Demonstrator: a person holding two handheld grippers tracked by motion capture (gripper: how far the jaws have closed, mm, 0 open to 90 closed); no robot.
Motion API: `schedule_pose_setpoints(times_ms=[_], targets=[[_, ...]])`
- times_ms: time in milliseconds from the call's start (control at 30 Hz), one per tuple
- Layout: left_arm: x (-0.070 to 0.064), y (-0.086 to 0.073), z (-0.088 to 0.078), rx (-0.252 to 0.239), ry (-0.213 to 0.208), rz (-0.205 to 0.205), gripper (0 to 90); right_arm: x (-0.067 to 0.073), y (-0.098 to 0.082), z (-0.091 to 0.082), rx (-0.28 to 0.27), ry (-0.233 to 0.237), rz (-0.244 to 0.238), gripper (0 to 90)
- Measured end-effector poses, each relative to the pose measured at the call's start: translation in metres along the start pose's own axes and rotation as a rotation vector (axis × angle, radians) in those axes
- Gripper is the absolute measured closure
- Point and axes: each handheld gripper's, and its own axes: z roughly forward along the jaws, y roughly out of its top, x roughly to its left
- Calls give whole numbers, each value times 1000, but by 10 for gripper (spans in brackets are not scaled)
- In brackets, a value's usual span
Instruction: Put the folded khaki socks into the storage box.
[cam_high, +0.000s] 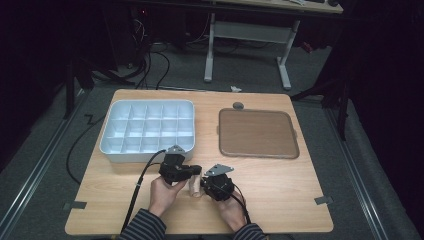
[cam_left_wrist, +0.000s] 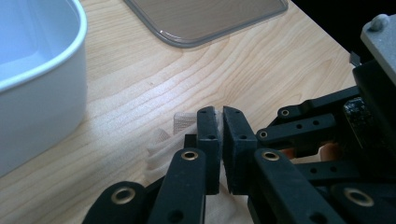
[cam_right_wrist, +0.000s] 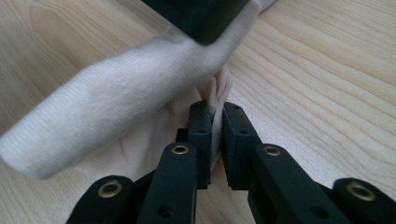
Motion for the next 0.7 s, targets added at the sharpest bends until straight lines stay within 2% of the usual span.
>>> schedule_pose_setpoints(times_ms=[267, 367, 533, 700], targets=[[9, -1, 4, 3, 26, 2, 863, 1, 8, 7, 1, 5, -9, 829], [9, -2, 5, 16, 34, 20, 863, 1, 8, 8, -7, 8, -3, 823], [13, -7, 8, 27, 44, 14, 863, 0, 5, 3, -20, 7, 1, 774], [17, -10, 10, 32, 49, 8, 863, 0, 0, -10, -48, 11, 9, 764]])
